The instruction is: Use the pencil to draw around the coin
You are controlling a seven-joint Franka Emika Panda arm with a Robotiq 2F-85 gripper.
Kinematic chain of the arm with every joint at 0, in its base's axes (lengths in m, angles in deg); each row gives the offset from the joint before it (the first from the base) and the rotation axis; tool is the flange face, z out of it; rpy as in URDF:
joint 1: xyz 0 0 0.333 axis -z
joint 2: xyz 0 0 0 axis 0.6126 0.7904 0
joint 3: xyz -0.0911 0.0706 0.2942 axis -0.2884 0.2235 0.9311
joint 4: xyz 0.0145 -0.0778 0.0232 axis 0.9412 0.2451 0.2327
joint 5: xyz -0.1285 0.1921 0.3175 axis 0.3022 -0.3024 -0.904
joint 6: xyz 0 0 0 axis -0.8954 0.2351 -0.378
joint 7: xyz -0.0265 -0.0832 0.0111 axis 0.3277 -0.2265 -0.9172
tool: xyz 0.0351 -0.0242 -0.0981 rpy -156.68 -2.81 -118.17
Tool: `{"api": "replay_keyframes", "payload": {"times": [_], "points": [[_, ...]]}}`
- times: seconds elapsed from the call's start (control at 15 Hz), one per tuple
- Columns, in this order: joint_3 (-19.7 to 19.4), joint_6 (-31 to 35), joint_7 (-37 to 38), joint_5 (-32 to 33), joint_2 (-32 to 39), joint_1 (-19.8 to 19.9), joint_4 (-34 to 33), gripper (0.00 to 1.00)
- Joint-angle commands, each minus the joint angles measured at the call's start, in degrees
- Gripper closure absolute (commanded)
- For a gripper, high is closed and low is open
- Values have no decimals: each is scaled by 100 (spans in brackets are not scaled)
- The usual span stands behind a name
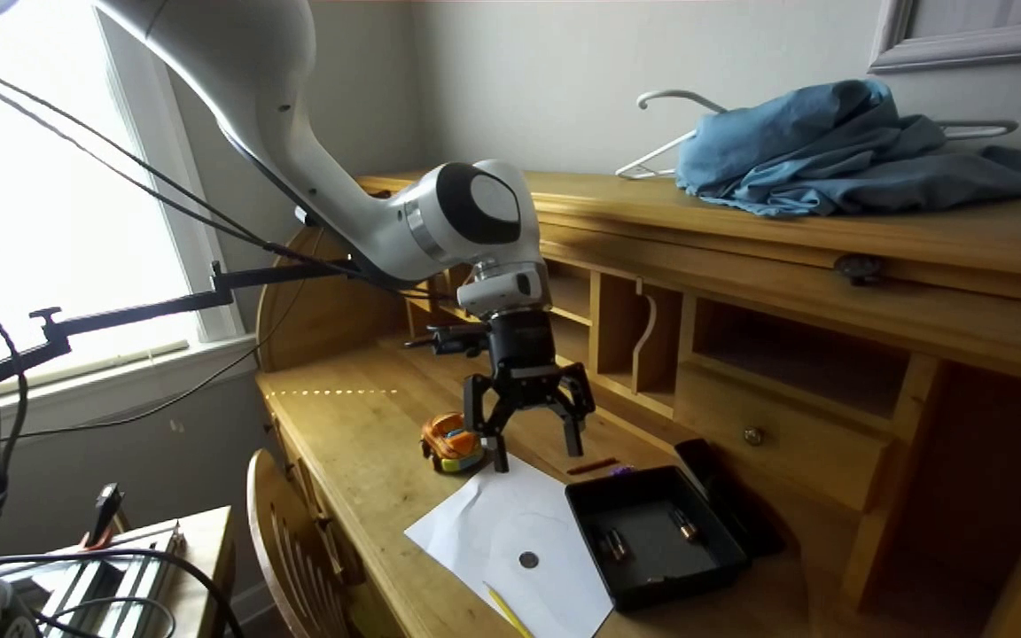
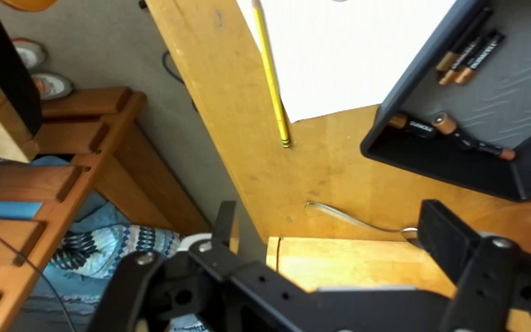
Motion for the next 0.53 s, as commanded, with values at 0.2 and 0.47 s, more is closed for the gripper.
{"api": "replay_keyframes", "payload": {"times": [0.2, 0.47], "points": [[68, 1082, 514, -829, -732, 196, 746, 0], [38, 1538, 352, -1892, -920, 346, 922, 0]]}}
